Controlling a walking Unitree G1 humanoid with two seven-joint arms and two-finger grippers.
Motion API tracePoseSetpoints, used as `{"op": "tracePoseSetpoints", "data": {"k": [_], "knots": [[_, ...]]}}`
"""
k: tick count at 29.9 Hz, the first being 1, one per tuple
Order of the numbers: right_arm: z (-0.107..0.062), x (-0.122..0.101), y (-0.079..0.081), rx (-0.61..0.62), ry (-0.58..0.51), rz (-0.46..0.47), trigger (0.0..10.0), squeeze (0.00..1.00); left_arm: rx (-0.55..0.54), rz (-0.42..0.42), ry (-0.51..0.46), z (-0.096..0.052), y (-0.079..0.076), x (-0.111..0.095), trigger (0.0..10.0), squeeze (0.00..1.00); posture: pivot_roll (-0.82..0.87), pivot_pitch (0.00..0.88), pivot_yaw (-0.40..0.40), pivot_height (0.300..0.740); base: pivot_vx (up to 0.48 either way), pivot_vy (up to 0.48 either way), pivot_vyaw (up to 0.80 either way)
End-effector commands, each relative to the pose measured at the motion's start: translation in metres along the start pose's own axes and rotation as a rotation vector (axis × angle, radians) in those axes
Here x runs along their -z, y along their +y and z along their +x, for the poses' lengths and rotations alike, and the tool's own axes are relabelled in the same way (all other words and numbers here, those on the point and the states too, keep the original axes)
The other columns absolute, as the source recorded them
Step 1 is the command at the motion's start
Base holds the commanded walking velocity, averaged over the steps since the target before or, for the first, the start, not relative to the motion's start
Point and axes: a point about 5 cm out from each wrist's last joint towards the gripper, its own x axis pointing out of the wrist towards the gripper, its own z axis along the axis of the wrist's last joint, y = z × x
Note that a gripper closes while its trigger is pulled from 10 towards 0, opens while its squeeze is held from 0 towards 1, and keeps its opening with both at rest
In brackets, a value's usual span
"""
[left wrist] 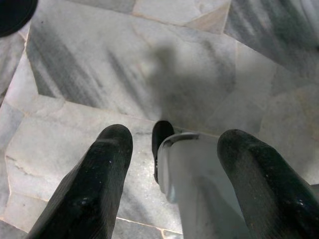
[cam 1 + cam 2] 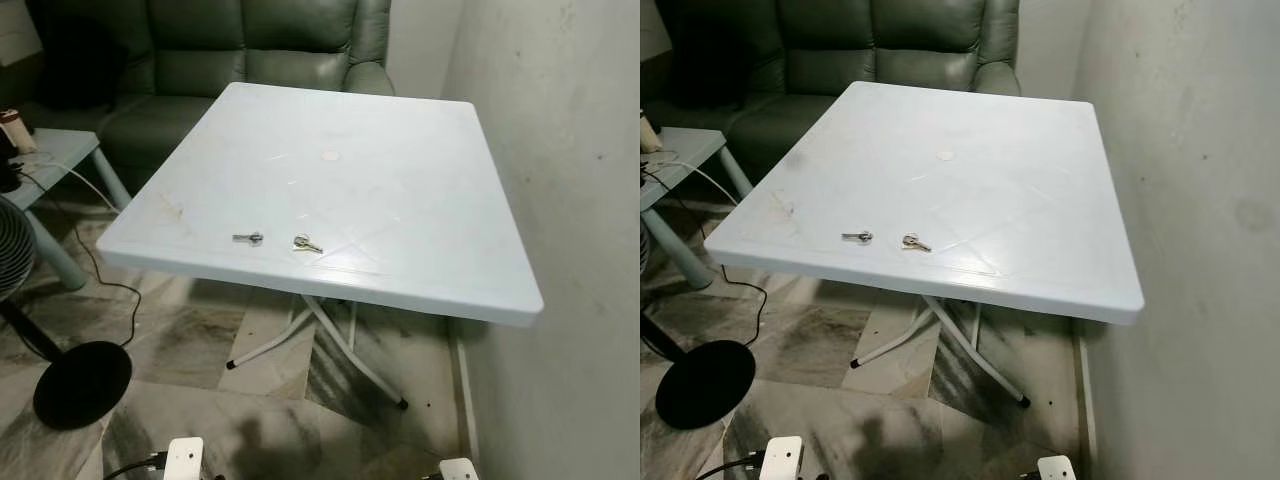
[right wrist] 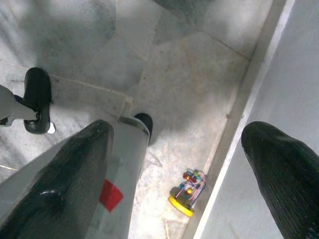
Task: Hang keys on a hook
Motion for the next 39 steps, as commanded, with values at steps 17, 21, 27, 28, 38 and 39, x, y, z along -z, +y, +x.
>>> {"op": "tracePoseSetpoints", "data": {"k": [17, 21, 27, 28, 38, 39], "knots": [[-0.0004, 0.0052, 0.0035, -0.009, 0.017, -0.005, 10.0, 0.0, -0.02, -0.015, 0.006, -0.0004, 0.0076, -0.0005, 10.0, 0.0, -0.1, 0.0, -0.007, 0.74, 0.0, 0.474, 0.0], [-0.0006, 0.0064, 0.0032, -0.009, 0.019, -0.003, 10.0, 0.0, -0.02, -0.014, 0.006, -0.0005, 0.0075, -0.0005, 10.0, 0.0, -0.1, 0.0, -0.007, 0.74, 0.0, 0.48, 0.0], [-0.0008, 0.007, 0.0032, -0.009, 0.02, 0.0, 10.0, 0.0, -0.022, -0.012, 0.008, -0.0006, 0.0076, 0.0002, 10.0, 0.0, -0.1, 0.0, -0.006, 0.74, 0.0, 0.48, 0.0], [-0.0008, 0.007, 0.0032, -0.009, 0.02, 0.0, 10.0, 0.0, -0.022, -0.012, 0.008, -0.0006, 0.0077, 0.0003, 10.0, 0.0, -0.1, 0.0, -0.006, 0.74, 0.0, 0.48, 0.0], [-0.0004, 0.0058, 0.0039, -0.011, 0.018, 0.002, 10.0, 0.0, -0.027, 0.011, 0.008, -0.0006, 0.0081, -0.0002, 10.0, 0.0, -0.09, 0.0, -0.007, 0.74, 0.0, 0.24, 0.0], [-0.0004, 0.0056, 0.0038, -0.011, 0.017, 0.002, 10.0, 0.0, -0.027, 0.011, 0.007, -0.0006, 0.0081, -0.0003, 10.0, 0.0, -0.09, 0.0, -0.007, 0.74, 0.0, 0.0, 0.0]]}}
